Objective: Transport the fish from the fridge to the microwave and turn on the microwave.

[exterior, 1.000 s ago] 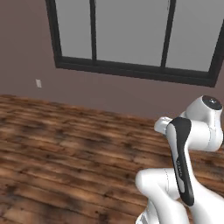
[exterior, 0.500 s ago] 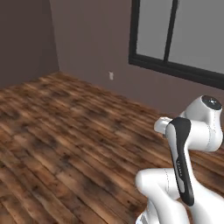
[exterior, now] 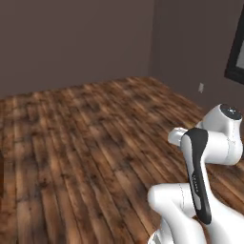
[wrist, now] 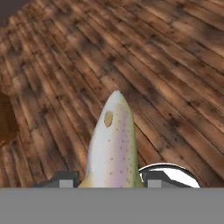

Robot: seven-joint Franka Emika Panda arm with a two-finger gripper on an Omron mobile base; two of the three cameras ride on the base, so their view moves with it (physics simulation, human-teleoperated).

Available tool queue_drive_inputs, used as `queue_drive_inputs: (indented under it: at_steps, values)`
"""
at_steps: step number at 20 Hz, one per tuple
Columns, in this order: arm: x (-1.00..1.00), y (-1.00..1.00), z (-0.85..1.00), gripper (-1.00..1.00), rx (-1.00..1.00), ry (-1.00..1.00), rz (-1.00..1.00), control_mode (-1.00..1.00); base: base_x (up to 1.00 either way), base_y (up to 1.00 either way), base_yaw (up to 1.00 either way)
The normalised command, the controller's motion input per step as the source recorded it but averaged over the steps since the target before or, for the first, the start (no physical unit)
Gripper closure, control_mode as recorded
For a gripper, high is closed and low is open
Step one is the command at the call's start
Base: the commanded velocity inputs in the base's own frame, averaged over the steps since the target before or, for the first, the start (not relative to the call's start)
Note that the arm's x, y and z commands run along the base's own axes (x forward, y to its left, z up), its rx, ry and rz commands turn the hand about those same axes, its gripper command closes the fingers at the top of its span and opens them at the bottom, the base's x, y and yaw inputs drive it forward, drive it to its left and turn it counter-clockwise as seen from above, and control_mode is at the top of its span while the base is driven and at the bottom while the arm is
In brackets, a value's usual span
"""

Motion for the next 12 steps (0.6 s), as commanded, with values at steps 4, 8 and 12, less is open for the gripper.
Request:
queue_drive_inputs:
  at_steps: [4, 8, 12]
  values:
    - [0.00, 0.00, 0.00, 1.00, 0.00, 0.00, 0.00, 1.00, 0.16, 0.00, 0.69]
    - [0.00, 0.00, 0.00, 1.00, 0.00, 0.00, 0.00, 1.00, 0.34, 0.07, 0.63]
    - [0.00, 0.00, 0.00, 1.00, 0.00, 0.00, 0.00, 1.00, 0.47, 0.11, 0.62]
